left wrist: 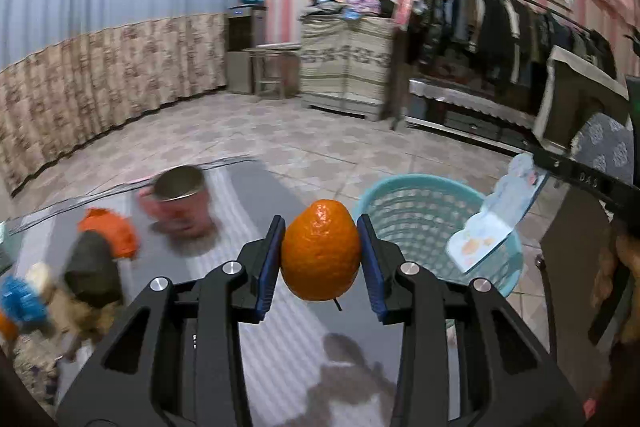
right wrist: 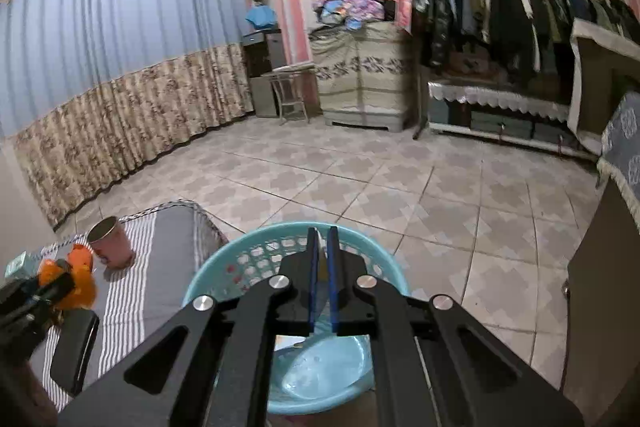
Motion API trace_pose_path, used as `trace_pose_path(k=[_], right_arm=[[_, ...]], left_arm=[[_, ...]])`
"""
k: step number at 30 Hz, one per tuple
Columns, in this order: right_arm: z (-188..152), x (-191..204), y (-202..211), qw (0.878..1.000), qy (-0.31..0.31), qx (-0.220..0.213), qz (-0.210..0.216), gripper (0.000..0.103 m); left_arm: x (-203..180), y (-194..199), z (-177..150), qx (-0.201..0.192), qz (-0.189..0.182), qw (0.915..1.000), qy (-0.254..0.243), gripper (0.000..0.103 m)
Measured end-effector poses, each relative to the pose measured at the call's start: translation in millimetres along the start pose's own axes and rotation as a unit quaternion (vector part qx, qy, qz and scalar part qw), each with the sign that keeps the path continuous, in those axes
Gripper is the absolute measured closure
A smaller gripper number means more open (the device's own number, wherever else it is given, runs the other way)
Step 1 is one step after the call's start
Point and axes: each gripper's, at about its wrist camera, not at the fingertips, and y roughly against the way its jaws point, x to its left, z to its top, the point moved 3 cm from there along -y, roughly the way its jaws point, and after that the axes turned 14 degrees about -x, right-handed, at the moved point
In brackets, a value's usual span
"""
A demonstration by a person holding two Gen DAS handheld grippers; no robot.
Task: Collect trash
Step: 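Carry card and tangerine over the blue basket and open both tools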
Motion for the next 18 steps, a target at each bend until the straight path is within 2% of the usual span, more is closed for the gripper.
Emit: trace_pose_path(k=[4, 8, 10, 12, 16, 18], right_arm=[[-6.2, -9.4, -7.8, 1.0, 0.001, 0.002, -0.014, 0.098], [-9.7, -20.5, -14.1, 1.0, -0.011, 0.006, -0.022, 0.098], [-12.2, -24.9, -13.9, 1.0, -0.019, 0.007, -0.023, 0.098], [-14.8, -25.8, -16.6, 0.999, -0.022, 0.012, -0.023, 0.098], [-22.5, -20.2, -22.2, 0.999, -0.01, 0.023, -0.021, 0.098], [-25.7, -14.3, -25.8, 0.999, -0.004, 0.027, -0.017, 0.098]], left_arm=[[-35.4, -37.0, -3.7, 0.007, -0.035, 0.9993, -0.007, 0.067], [-50.1, -71.6, -5.7, 0.019, -0.056, 0.9982, -0.01, 0.064], [-53.1, -81.6, -5.2, 0.026, -0.062, 0.9976, -0.012, 0.057], [-51.0, -89.0, -2.0, 0.023, -0.051, 0.9984, -0.012, 0.033], [-39.6, -93.2, 8.7, 0.017, -0.023, 0.9995, -0.012, 0.026], [-30.0, -83.8, 13.3, 0.01, -0.003, 0.9999, -0.011, 0.015]])
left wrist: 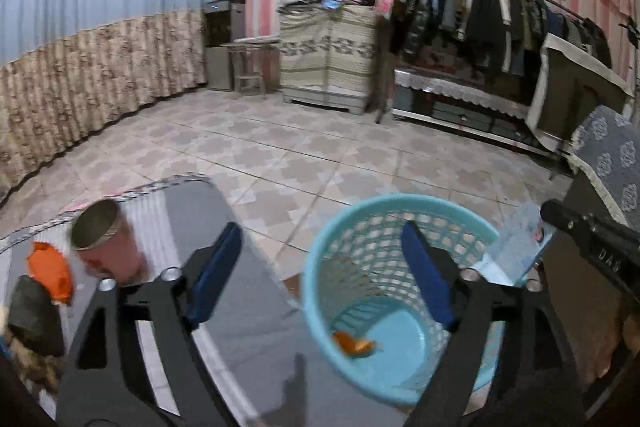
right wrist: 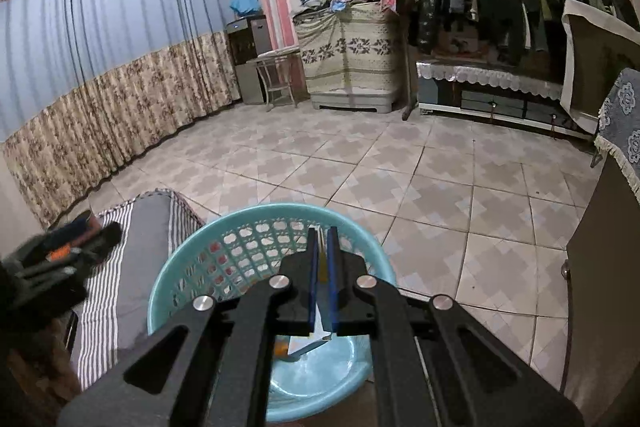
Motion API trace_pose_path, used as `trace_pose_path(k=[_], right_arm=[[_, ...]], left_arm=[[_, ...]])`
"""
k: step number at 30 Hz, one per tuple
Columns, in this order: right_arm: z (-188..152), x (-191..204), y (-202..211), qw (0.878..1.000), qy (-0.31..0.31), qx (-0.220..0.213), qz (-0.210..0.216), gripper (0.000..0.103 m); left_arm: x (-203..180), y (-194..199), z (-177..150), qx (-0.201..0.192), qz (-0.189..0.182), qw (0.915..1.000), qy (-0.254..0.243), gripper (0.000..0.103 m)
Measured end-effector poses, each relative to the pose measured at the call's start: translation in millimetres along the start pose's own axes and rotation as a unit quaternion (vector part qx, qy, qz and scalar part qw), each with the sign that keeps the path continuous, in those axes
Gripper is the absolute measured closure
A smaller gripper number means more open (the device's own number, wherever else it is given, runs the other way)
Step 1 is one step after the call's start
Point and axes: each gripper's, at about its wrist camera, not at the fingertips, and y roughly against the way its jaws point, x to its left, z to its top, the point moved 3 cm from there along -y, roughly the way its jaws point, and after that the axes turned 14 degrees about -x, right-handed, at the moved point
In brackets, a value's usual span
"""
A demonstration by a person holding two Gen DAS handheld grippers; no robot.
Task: Collect trash
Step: 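Carry card and tangerine over the blue basket and open both tools, then move both open tools back over the striped mat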
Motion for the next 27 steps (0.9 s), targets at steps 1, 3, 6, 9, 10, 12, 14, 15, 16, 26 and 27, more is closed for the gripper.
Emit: trace_pose_path(k=[1, 3, 6, 9, 10, 12, 14, 15, 16, 26, 27], right_arm=[[-1.3, 3.8, -1.5, 1.0, 0.002, 0.001, 0.004, 0.098], [-2.9, 9.4, -2.5, 1.0, 0.008, -0.003, 0.009, 0.096], [-3.1, 21.5, -5.1, 1.0, 0.016, -0.016, 0.011, 0.073], [-5.8, 25.7, -5.4, 1.0, 0.009, -0.027, 0.005, 0.022], [-5.8, 27.3, -5.3, 1.0, 0.013, -0.027, 0.006, 0.022], [-5.8, 31.7, -5.9, 0.999, 0.031, -0.014, 0.004, 0.019], [-5.8, 33.7, -3.8, 0.999, 0.039, 0.001, -0.009, 0.014], [-5.3, 37.8, -2.6, 0.999, 0.038, 0.009, 0.002, 0.014], [-6.1, 40.8, -1.9, 0.999, 0.037, 0.015, 0.01, 0.014], [-23.8, 127.4, 41.8, 0.993, 0.043, 0.035, 0.1, 0.012], [-26.6, 131.7, 48.7, 0.993, 0.04, 0.031, 0.102, 0.009]], left_arm=[[8.1, 8.4, 2.1, -0.006, 0.016, 0.9999, -0.001, 0.014], [22.9, 26.8, 6.8, -0.017, 0.037, 0.9992, -0.005, 0.009], [43.4, 52.2, 10.6, -0.03, 0.06, 0.9977, -0.004, 0.006], [64.0, 78.0, 17.3, -0.042, 0.082, 0.9957, -0.005, 0.006], [69.1, 85.2, 19.9, -0.046, 0.085, 0.9953, -0.003, 0.006], [80.8, 100.4, 24.1, -0.051, 0.095, 0.9942, -0.001, 0.006], [95.7, 117.4, 27.6, -0.054, 0.113, 0.9921, 0.001, 0.006], [102.9, 125.8, 28.9, -0.056, 0.121, 0.991, 0.005, 0.006], [110.1, 132.2, 29.8, -0.057, 0.127, 0.9903, 0.008, 0.005], [201.9, 215.3, 5.6, -0.044, 0.222, 0.974, 0.012, 0.005], [212.6, 225.9, 0.2, -0.04, 0.231, 0.972, 0.018, 0.005]])
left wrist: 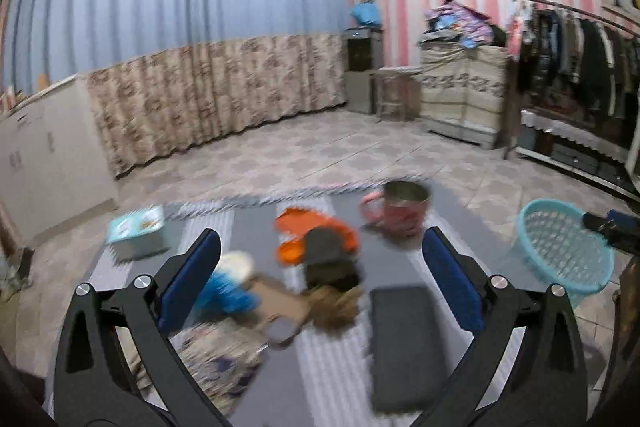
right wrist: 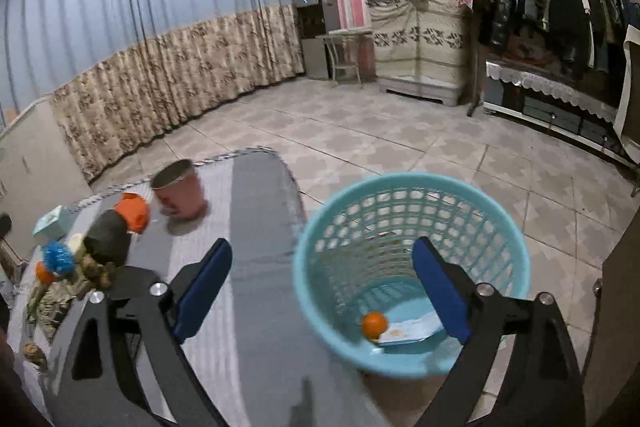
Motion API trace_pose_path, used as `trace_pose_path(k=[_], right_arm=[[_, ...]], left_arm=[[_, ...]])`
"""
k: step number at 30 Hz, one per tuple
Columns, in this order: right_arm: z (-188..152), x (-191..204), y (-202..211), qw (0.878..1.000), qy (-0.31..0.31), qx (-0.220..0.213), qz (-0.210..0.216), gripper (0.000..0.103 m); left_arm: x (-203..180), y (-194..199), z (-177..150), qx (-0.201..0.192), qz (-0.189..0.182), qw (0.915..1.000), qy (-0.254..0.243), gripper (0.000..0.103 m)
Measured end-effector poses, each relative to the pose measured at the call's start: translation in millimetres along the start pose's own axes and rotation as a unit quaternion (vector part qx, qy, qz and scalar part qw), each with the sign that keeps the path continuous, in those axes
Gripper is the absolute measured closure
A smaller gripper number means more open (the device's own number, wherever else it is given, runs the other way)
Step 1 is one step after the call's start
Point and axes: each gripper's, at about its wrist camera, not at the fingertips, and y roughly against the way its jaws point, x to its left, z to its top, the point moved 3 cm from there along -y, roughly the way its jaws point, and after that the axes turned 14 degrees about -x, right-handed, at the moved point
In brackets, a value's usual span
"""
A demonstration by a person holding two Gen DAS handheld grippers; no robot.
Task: Collect trash
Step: 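Move both open tools back over the striped mat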
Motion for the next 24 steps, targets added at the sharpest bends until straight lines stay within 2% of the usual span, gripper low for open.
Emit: trace_pose_path(k=[4, 7, 12, 14, 15, 17, 20, 24], right_arm=[[-12.3, 19.1, 17.3, 1.0, 0.012, -0.008, -0.011, 0.005], [-24.3, 32.4, 17.8, 0.999, 0.035, 0.002, -0.04, 0.004], [-39.7, 60.8, 16.6, 0.998, 0.054, 0.02, -0.015, 0.004], [-46.6, 74.7, 17.8, 0.997, 0.067, 0.027, 0.003, 0.004], [-48.4, 77.4, 18.1, 0.997, 0.071, 0.028, -0.001, 0.004], [-48.9, 72.8, 19.1, 0.996, 0.077, 0.021, -0.043, 0.004], [-44.9, 53.6, 19.1, 0.994, 0.066, 0.021, -0.086, 0.004], [-46.3, 27.6, 14.6, 0.993, 0.025, 0.038, -0.106, 0.004]], left_arm=[[47.2, 22.2, -23.5, 0.02, 0.034, 0.9992, 0.005, 0.005], [78.1, 37.4, -45.2, 0.037, 0.055, 0.9978, 0.003, 0.005], [106.4, 56.3, -82.9, 0.074, 0.064, 0.995, 0.017, 0.005], [109.1, 60.9, -95.6, 0.084, 0.069, 0.9939, 0.016, 0.005], [110.3, 62.6, -106.1, 0.094, 0.069, 0.9931, 0.014, 0.005], [111.1, 63.0, -121.2, 0.106, 0.071, 0.9918, 0.01, 0.006], [104.8, 59.3, -135.0, 0.121, 0.071, 0.99, 0.012, 0.006], [106.0, 56.0, -147.4, 0.134, 0.063, 0.9886, 0.03, 0.009]])
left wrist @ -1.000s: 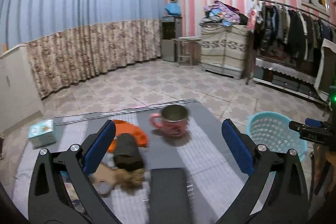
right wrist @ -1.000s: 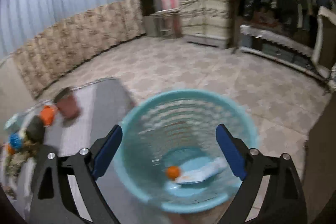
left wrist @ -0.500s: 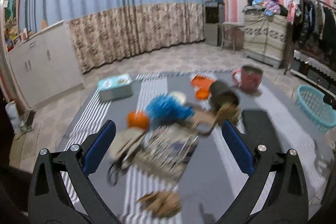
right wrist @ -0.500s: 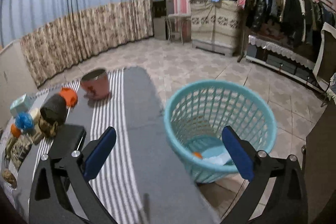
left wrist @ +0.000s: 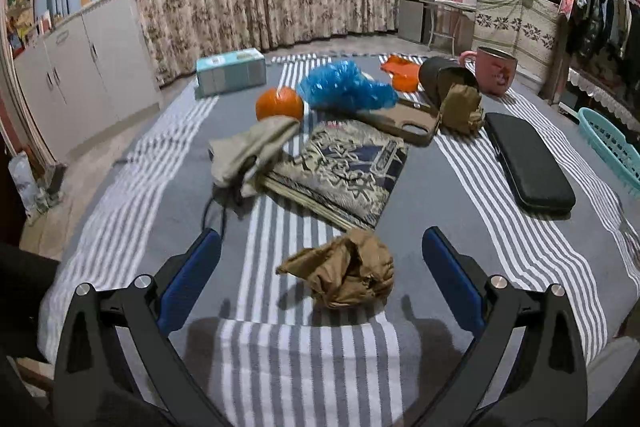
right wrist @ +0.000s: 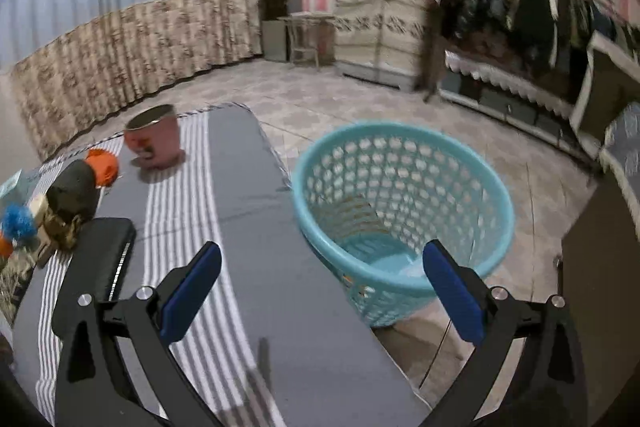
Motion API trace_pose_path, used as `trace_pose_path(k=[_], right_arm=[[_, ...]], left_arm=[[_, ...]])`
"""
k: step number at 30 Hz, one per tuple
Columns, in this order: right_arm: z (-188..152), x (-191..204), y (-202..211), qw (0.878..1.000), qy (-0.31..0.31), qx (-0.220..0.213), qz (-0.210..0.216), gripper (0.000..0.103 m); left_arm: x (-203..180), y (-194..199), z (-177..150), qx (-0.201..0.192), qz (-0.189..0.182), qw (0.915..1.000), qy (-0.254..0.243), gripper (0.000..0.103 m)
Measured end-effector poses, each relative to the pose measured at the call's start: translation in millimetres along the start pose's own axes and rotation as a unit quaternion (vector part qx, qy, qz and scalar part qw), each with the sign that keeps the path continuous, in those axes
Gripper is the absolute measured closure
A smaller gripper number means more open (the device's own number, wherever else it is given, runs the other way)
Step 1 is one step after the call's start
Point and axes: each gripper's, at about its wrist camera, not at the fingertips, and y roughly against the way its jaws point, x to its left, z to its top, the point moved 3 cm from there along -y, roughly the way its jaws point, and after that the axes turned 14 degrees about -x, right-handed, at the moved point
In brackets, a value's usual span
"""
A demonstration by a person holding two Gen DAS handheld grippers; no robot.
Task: Collect trash
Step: 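Move both open tools back over the striped mat, then close the left tool on the crumpled brown paper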
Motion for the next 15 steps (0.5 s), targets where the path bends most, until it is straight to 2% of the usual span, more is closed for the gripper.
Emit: trace_pose_path(k=[1, 4, 5, 6, 10, 13, 15], right_arm=[[-1.4, -3.8, -1.8, 1.0, -0.009, 0.005, -0.002, 0.004], [-6.6, -1.4, -5.1, 1.0, -0.016, 0.014, 0.006, 0.004], [-7.2, 4.3, -6.3, 1.0, -0.008, 0.016, 0.015, 0.004], [-8.8, 9.2, -4.6, 1.0, -0.002, 0.015, 0.02, 0.004], [-12.2, 31.8, 1.3, 0.999, 0.03, 0.006, 0.038, 0.004], [-12.7, 45.1, 8.7, 0.997, 0.04, -0.003, 0.062, 0.004], [-11.2, 59.1, 14.6, 0.995, 0.047, -0.011, 0.085, 0.004]], left_arm=[[0.1, -1.4, -2.5, 0.002, -0.002, 1.0, 0.003, 0.011], [-1.5, -8.9, -7.8, 0.016, -0.011, 0.9998, 0.006, 0.029], [-2.2, -11.6, -9.6, 0.022, -0.012, 0.9997, 0.003, 0.04], [-3.3, -14.1, -10.7, 0.027, -0.016, 0.9995, 0.001, 0.046], [-3.8, -10.1, -4.6, 0.01, -0.019, 0.9998, -0.003, 0.054], [-1.2, -2.3, 9.2, -0.017, -0.019, 0.9997, -0.008, 0.054], [4.3, -0.8, 23.9, -0.043, -0.005, 0.999, -0.016, 0.054]])
